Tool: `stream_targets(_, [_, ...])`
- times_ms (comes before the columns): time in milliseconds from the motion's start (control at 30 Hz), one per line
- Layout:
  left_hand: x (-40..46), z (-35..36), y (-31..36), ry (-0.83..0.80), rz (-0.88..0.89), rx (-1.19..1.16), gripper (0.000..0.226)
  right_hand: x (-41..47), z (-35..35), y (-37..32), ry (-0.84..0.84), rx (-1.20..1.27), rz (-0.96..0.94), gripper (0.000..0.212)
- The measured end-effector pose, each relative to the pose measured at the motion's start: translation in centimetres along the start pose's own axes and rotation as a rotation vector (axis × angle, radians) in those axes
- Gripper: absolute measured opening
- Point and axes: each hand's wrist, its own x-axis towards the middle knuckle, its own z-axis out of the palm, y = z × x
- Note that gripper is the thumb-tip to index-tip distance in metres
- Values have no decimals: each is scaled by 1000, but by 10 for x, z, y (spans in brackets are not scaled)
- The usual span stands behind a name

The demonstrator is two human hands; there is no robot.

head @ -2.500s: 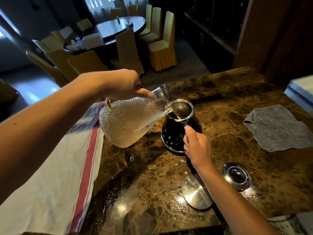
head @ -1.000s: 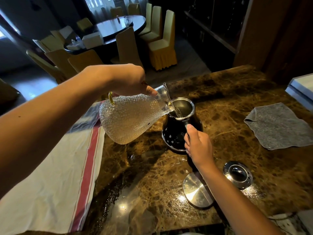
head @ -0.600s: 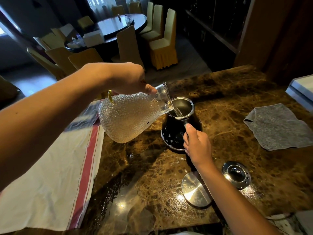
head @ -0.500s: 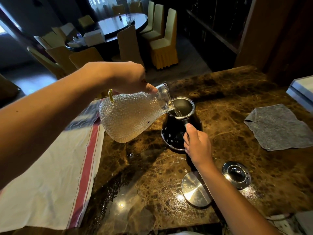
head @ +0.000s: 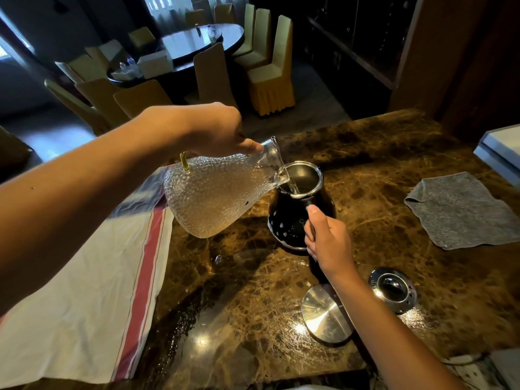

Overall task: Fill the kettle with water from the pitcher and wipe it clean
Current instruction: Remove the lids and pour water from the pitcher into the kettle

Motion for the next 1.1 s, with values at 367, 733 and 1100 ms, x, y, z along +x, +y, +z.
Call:
stream_targets(367, [0, -7, 10, -4, -29, 68, 65, 2, -3, 2, -29, -4, -3, 77])
stream_targets(733, [-1, -14, 24, 10, -18, 112, 64, 0, -2, 0, -36, 18, 6, 77])
stream_targets(1100, [-1, -15, 26, 0, -17, 110, 64, 0, -3, -3, -47, 12, 14, 77])
